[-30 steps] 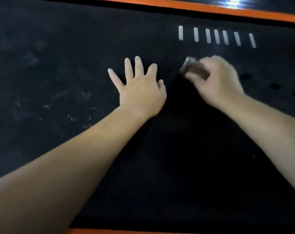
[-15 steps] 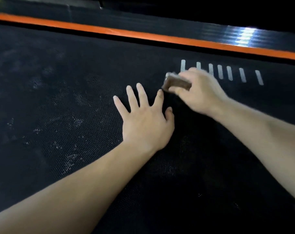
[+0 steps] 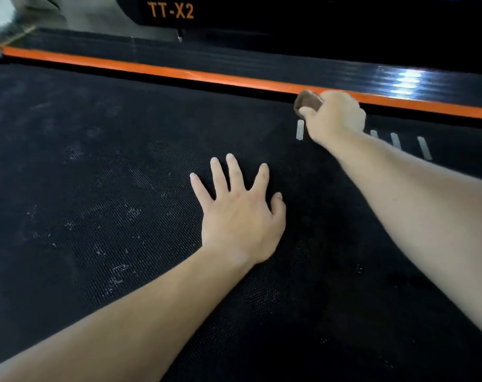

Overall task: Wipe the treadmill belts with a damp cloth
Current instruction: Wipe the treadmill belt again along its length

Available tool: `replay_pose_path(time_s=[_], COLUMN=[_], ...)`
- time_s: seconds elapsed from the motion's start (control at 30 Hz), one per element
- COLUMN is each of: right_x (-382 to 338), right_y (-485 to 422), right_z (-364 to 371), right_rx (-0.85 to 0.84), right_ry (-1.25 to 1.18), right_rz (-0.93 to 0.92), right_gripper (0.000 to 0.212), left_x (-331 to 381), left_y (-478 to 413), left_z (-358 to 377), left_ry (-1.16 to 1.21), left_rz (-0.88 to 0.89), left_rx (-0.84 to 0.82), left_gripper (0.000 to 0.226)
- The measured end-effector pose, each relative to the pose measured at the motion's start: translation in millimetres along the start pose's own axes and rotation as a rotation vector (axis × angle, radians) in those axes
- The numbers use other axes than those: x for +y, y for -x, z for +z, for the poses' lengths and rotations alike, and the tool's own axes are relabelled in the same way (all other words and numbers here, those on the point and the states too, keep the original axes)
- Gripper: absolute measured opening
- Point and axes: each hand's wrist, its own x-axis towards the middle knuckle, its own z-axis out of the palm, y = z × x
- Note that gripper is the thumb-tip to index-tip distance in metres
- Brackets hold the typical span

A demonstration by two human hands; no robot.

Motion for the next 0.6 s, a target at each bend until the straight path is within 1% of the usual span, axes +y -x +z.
replay_pose_path(time_s=[0.03, 0.07, 0.13, 0.17, 0.2, 0.23, 0.3, 0.33, 0.37, 0.43, 0.5, 0.57, 0.6], right_x=[-10.0, -21.8, -37.8, -36.7, -32.3, -24.5, 1.4, 13.7, 23.1, 33.7, 42.7, 51.6, 54.5], right_y=[2.4, 8.6, 21.9, 21.7, 17.5, 7.8, -10.8, -11.8, -8.2, 6.5, 17.5, 10.1, 3.3], right_z=[6.2, 12.0, 17.1, 16.4, 12.5, 8.6, 0.8, -2.9, -3.4, -3.4, -7.6, -15.7, -19.0], right_rx=[0.01, -0.001, -0.076, -0.096, -0.086, -0.059, -0.003, 0.016, 0.032, 0.037, -0.022, -0.044, -0.024], right_ry=[0.001, -0.021, -0.107, -0.103, -0.058, -0.008, 0.039, 0.046, 0.05, 0.018, -0.027, 0.018, 0.041], right_rz=[-0.019, -0.093, -0.246, -0.273, -0.253, -0.18, 0.047, 0.118, 0.127, 0.013, -0.093, -0.059, 0.02], right_gripper=[0.039, 0.039, 0.035, 0.034, 0.035, 0.038, 0.042, 0.042, 0.041, 0.038, 0.037, 0.038, 0.041], left_x=[0.0, -0.4, -1.2, -1.3, -1.6, -2.3, -2.0, -1.3, -1.2, -1.5, -1.3, -1.4, -1.5], left_y=[-0.2, -0.3, -1.4, -1.7, -1.9, -1.9, -1.0, -0.9, -0.5, -0.2, -0.7, -1.0, -0.7], left_z=[-0.2, -0.4, -0.4, -0.2, -0.1, -0.1, 0.3, 0.5, 0.6, 0.2, 0.4, 0.8, 1.0], left_ry=[-0.008, -0.012, -0.011, -0.006, -0.001, 0.004, 0.004, 0.002, -0.004, -0.011, -0.011, -0.021, -0.027], left_rz=[0.004, 0.003, 0.0, 0.003, 0.005, 0.005, 0.004, 0.006, 0.007, 0.005, 0.002, 0.001, 0.001], left_rx=[-0.004, -0.008, -0.015, -0.018, -0.019, -0.018, -0.015, -0.009, -0.005, -0.003, -0.005, -0.005, -0.007], left_gripper=[0.064, 0.064, 0.064, 0.064, 0.064, 0.064, 0.064, 0.064, 0.064, 0.065, 0.065, 0.065, 0.065])
